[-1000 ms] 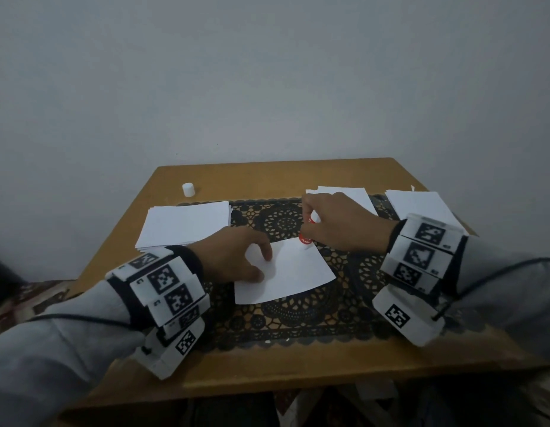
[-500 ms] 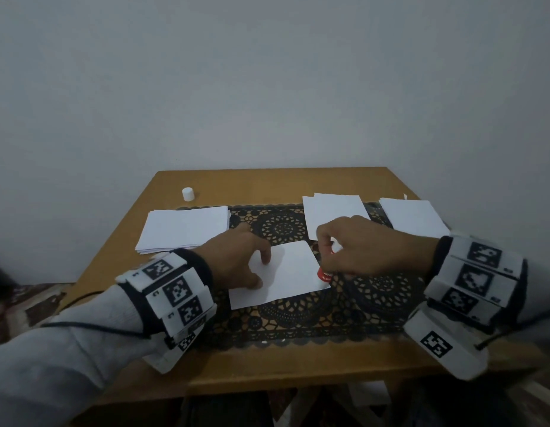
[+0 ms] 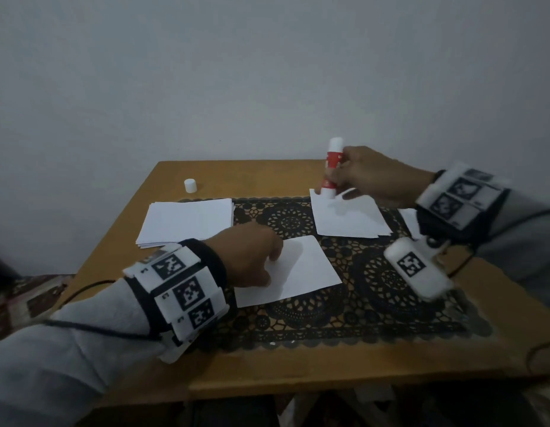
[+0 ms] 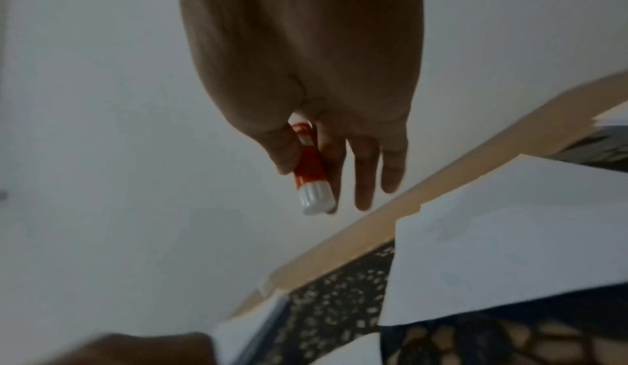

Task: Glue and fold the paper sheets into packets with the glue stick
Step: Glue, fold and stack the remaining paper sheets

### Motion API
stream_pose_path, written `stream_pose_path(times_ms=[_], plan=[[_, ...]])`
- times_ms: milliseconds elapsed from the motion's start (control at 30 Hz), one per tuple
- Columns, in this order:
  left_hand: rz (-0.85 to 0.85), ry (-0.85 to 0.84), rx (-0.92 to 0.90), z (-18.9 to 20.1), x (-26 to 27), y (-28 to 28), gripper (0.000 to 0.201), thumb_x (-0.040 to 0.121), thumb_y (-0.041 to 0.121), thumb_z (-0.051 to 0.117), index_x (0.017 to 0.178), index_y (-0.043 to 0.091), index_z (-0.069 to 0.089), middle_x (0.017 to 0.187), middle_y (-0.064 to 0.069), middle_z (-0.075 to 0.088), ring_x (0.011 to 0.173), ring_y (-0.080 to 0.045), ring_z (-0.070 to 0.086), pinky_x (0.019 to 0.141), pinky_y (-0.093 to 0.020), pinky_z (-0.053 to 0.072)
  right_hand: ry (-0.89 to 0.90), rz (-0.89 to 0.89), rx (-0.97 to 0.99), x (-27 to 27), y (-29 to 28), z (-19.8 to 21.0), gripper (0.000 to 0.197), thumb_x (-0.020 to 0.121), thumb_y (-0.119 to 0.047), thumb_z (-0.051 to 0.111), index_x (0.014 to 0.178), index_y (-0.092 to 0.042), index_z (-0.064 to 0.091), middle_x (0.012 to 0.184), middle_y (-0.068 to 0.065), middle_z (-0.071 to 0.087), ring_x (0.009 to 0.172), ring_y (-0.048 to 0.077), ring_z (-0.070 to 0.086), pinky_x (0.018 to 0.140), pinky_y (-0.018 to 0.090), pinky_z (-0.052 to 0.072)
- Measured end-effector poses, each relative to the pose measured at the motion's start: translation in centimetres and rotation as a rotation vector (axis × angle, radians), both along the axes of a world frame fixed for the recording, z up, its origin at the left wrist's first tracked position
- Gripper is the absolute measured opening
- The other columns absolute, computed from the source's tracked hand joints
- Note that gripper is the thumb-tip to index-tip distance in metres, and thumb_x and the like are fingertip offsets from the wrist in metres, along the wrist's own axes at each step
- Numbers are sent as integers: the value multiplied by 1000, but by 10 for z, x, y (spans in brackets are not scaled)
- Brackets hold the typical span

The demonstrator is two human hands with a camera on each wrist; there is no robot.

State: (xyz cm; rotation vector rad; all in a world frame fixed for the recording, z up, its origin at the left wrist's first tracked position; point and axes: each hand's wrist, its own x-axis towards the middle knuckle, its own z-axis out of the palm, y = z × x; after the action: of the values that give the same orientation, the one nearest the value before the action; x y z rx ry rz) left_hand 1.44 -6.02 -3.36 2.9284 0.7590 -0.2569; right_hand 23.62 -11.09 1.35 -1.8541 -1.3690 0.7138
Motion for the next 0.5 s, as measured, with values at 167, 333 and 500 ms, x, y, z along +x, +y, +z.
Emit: stream_pose_path(times_ms=[167,333,500], plan=[[-90,9,64,-4,0,-4,29,87,23,61,114,12,63,111,-6,56,101,-23,55,85,-32,50,-235,-120,120,-3,65,-25,24,79,-25,78,95,-19,62,101,5,66,91,23,62,84,40,52],[-140,-1,48,-3,-1,4,30,87,25,61,114,13,65,110,-6,57,99,-23,55,84,-32,50,-381,-160,49,0,107,-39,29,69,-20,84,92,-13,67,95,4,68,88,23,66,76,33,52],[-154,-10,21,-5,1,9,26,87,24,60,109,11,67,106,-7,60,95,-22,57,83,-34,52,-446,-171,16,0,126,-50,36,69,-21,84,100,-10,69,97,7,70,90,25,66,84,34,52]])
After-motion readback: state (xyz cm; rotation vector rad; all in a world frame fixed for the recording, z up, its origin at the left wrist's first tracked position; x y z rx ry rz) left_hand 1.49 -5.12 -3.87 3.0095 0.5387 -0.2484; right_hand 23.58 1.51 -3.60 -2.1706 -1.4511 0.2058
